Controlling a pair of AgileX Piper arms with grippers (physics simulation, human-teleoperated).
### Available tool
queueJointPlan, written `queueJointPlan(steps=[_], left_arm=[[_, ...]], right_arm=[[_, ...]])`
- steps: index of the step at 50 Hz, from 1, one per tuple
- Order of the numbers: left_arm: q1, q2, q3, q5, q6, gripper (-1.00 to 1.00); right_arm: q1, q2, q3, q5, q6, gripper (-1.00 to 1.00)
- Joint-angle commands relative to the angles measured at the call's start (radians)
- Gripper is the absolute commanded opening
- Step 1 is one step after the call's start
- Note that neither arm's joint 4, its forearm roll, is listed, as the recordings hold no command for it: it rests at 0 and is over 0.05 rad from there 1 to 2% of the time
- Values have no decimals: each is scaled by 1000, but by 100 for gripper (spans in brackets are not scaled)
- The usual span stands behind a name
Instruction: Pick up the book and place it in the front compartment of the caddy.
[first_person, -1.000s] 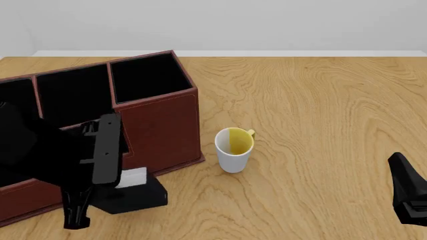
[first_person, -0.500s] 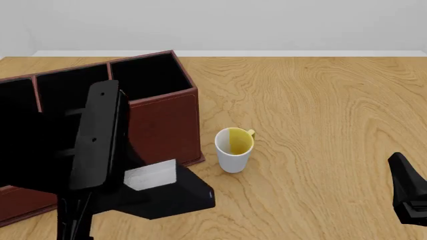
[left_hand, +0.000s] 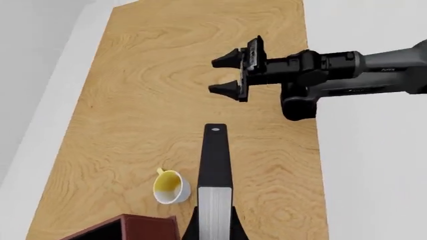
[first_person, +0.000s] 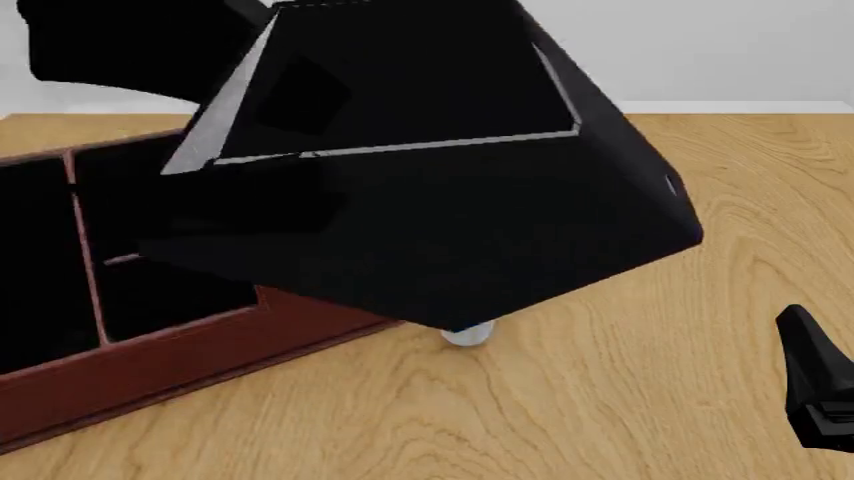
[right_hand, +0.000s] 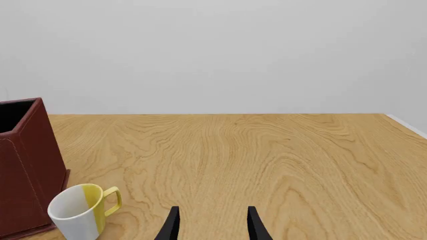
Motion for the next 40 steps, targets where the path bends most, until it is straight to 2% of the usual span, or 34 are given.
queueJointPlan(steps=[1,6,7,9,11,14,17,21,22,27,28,33,34,36,38,40], left_arm=[[-65,33,-269,8,16,-100],[-48,61,-321,16,66,-100],[-44,83,-387,40,78,-100],[-39,91,-414,50,87,-100],[-9,138,-508,94,117,-100],[14,169,-574,95,170,-100],[64,198,-578,95,214,-100],[192,240,-574,95,278,-100],[242,257,-598,95,290,-100],[326,265,-567,95,340,-100],[332,265,-557,95,331,-100],[480,270,-472,95,401,-100],[521,265,-447,95,436,-100],[542,266,-465,95,448,-100],[618,256,-454,95,493,-100],[634,253,-443,95,495,-100]], right_arm=[[0,0,0,0,0,100],[0,0,0,0,0,100],[0,0,0,0,0,100],[0,0,0,0,0,100],[0,0,0,0,0,100],[0,0,0,0,0,100],[0,0,0,0,0,100],[0,0,0,0,0,100],[0,0,0,0,0,100],[0,0,0,0,0,100],[0,0,0,0,0,100],[0,0,0,0,0,100],[0,0,0,0,0,100],[0,0,0,0,0,100],[0,0,0,0,0,100],[0,0,0,0,0,100]])
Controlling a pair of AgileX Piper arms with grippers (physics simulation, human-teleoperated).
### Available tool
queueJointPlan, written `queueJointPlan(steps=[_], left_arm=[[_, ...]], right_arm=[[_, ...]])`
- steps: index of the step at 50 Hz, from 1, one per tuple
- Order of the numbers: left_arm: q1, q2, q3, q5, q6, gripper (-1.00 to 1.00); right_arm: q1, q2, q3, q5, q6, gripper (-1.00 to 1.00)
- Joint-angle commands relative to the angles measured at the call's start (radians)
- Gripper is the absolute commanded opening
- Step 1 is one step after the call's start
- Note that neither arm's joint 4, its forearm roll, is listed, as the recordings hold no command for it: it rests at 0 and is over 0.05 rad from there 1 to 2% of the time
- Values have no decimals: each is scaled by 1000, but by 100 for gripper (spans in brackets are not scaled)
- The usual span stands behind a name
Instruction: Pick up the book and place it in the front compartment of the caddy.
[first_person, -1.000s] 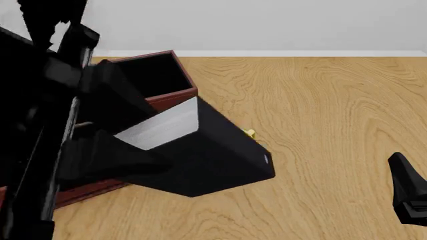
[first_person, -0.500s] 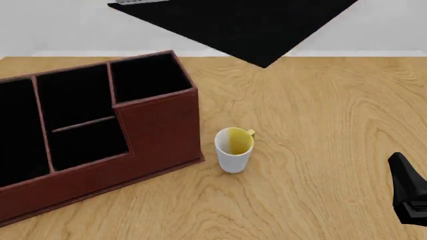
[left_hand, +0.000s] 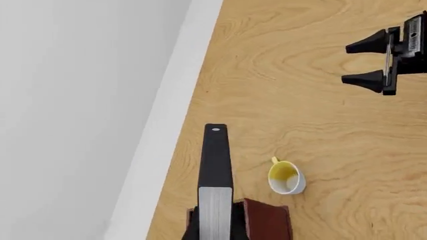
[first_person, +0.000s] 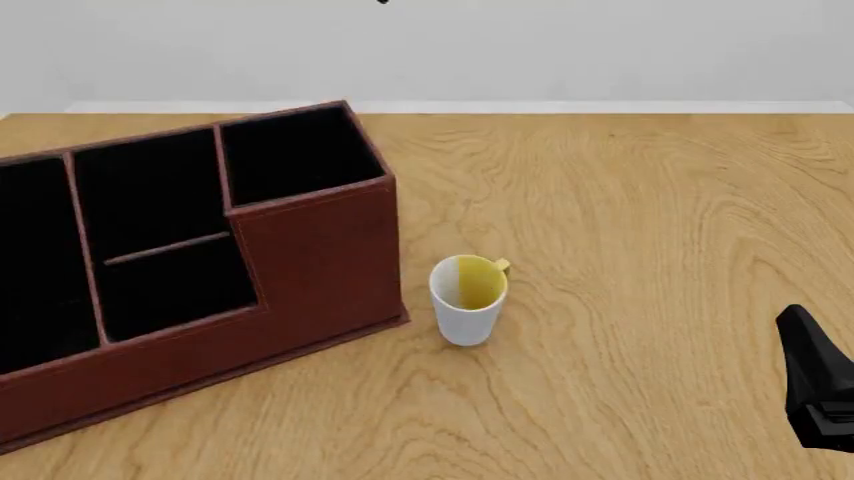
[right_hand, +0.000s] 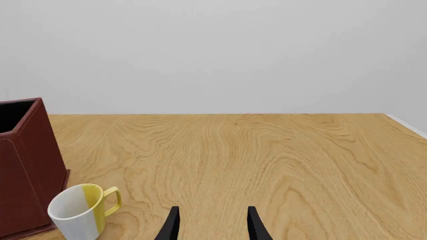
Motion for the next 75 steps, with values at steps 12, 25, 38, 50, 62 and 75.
queueJointPlan(steps=[12,25,38,50,62,75], left_arm=[[456,-79,207,0,275,-100],[562,-114,291,0,316,-100],[614,-136,373,0,324,-100],[717,-156,458,0,390,-100],[721,-153,491,0,381,-100],[737,-146,531,0,386,-100]], right_arm=[[0,0,0,0,0,100],[0,0,0,0,0,100],[0,0,0,0,0,100],[0,0,0,0,0,100],[0,0,0,0,0,100],[0,0,0,0,0,100]])
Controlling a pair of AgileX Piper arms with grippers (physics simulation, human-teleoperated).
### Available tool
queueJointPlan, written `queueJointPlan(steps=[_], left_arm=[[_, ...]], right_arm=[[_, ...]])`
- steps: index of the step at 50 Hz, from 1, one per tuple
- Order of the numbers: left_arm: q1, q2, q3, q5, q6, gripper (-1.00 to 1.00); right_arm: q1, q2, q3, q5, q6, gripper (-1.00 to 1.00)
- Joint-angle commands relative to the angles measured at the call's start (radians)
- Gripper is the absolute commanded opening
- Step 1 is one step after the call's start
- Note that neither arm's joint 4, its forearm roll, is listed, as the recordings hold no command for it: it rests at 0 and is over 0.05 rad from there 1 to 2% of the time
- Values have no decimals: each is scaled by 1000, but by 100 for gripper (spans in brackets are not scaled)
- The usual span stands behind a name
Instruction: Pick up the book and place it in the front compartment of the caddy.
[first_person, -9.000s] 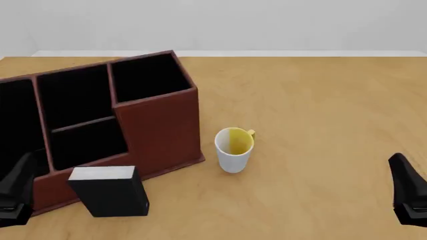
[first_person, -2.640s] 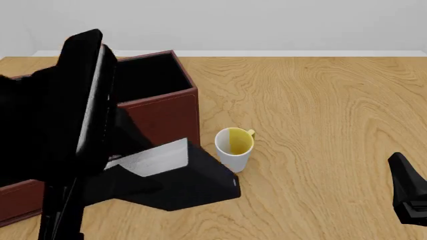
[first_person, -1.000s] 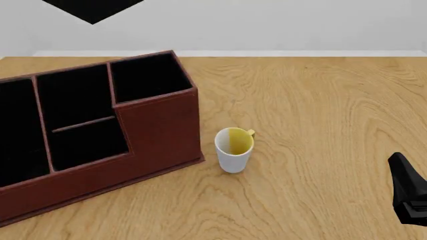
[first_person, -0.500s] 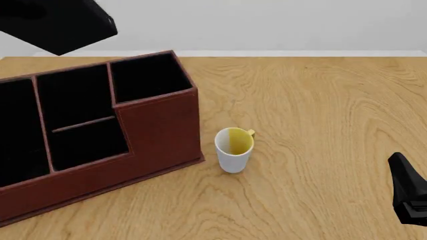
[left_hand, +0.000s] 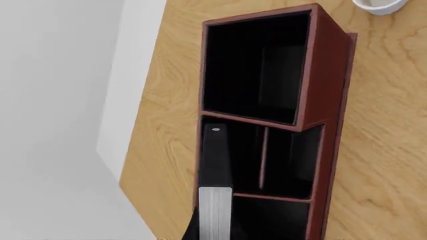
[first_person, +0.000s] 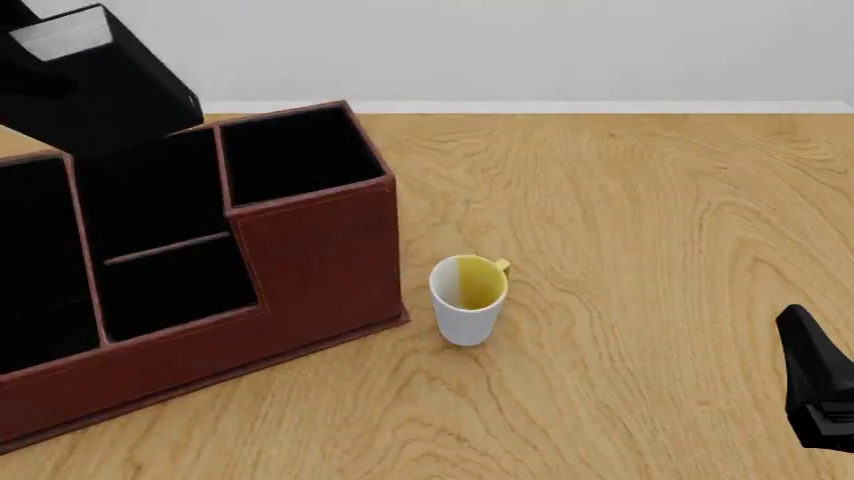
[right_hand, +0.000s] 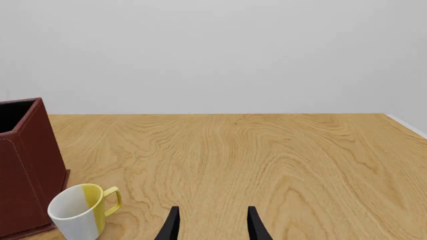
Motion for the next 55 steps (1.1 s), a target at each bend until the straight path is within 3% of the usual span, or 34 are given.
queueJointPlan(steps=[1,10,22,33,55], left_arm=[[10,1,25,0,15,-100],[26,3,41,0,15,-100],[130,-16,110,0,93,-100],[69,9,97,0,38,-100],[38,23,133,0,-3,-100]], right_arm=[[0,0,0,0,0,100],[0,0,0,0,0,100],[0,0,0,0,0,100],[0,0,0,0,0,100],[0,0,0,0,0,100]])
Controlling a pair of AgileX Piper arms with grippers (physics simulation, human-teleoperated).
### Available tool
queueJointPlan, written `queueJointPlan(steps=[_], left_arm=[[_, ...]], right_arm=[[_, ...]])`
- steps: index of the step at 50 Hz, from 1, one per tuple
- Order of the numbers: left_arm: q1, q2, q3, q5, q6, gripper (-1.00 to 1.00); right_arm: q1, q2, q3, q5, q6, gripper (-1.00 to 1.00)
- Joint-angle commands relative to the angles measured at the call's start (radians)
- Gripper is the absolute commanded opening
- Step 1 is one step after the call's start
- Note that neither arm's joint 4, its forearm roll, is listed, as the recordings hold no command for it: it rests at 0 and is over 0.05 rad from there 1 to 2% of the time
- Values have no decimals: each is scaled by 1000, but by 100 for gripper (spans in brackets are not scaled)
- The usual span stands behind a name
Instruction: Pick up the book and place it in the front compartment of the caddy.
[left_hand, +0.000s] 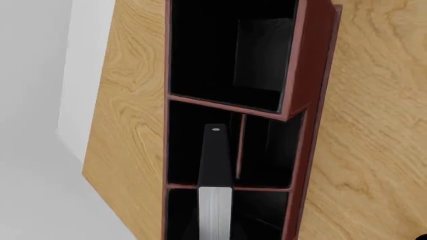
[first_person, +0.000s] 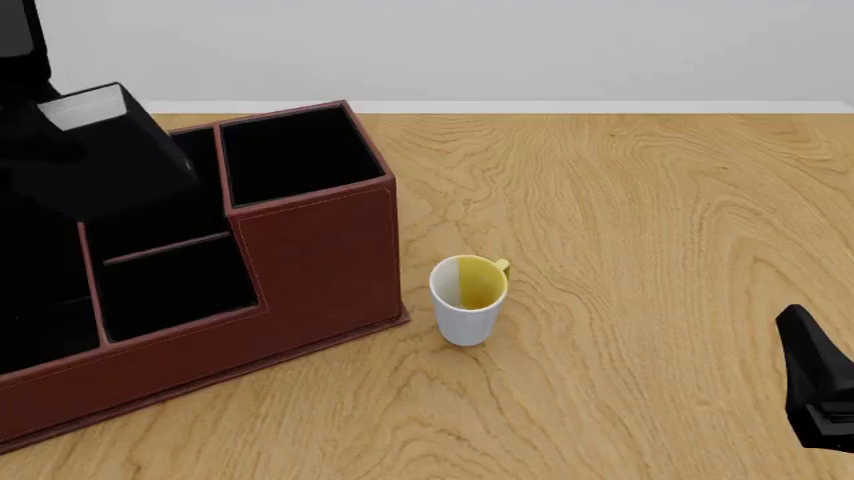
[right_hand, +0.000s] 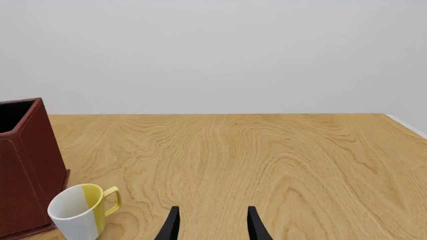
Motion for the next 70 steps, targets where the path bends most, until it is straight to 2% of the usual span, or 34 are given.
queueJointPlan(steps=[1,18,22,28,44,60,70], left_arm=[[-21,2,9,0,-5,-100],[-80,46,-6,0,-58,-100],[-64,49,10,0,-38,-100],[-63,61,9,0,-45,-100],[25,80,16,-5,56,-100],[-4,125,44,-85,41,-100],[-9,142,95,-149,39,-100]], right_arm=[[0,0,0,0,0,100],[0,0,0,0,0,100],[0,0,0,0,0,100],[0,0,0,0,0,100],[0,0,0,0,0,100],[0,0,0,0,0,100],[0,0,0,0,0,100]])
